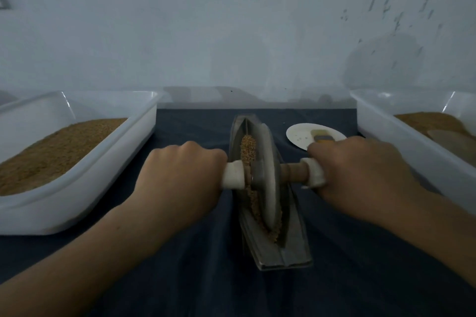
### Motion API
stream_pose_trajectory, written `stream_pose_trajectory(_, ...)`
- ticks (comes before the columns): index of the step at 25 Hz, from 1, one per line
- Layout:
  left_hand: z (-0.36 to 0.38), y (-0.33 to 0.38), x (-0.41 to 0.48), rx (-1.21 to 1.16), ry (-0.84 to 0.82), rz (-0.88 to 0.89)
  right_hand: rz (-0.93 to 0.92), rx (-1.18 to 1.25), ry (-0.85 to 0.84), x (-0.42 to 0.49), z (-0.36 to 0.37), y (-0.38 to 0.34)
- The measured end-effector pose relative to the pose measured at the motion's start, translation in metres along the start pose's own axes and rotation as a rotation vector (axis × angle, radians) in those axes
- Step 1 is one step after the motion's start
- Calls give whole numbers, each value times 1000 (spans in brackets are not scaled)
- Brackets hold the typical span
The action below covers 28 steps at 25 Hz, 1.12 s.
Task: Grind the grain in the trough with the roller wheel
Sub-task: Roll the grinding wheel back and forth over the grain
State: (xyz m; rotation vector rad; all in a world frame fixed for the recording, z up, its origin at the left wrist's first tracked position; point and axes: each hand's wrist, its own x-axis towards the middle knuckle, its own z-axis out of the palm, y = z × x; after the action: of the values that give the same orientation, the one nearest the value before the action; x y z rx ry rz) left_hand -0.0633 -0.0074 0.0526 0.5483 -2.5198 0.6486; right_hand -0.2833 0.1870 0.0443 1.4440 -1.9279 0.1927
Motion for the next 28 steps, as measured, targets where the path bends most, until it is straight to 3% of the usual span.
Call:
stream_pose_trajectory(4, 25, 5, 32, -16, -103, -213, 117, -58, -143, 51, 21, -13)
stream_pose_trajectory(7, 25, 1, 56, -37, -182, -240, 172, 20, -303, 78, 27, -11)
stream_pose_trajectory(13, 0, 6, -5, -17, 60, -52, -60, -3, 27, 5, 6, -3)
stream_pose_trajectory(17, 25, 8, 23, 35, -93, -187, 86, -106, -110, 42, 26, -10)
stream_pose_trajectory(19, 27, 4, 50, 3, -147, -253, 158, -30, -237, 73, 34, -14)
stream_pose_trajectory(22, 24, 2, 55, -27, -201, -230, 182, 18, -336, 76, 31, -8)
stream_pose_trajectory(26, 9, 7, 4, -3, -20, -51, -23, -17, -47, 17, 9, -5)
stream_pose_trajectory(28, 4, 5, 6, 5, 7, -34, -50, 25, -39, 7, 9, 0)
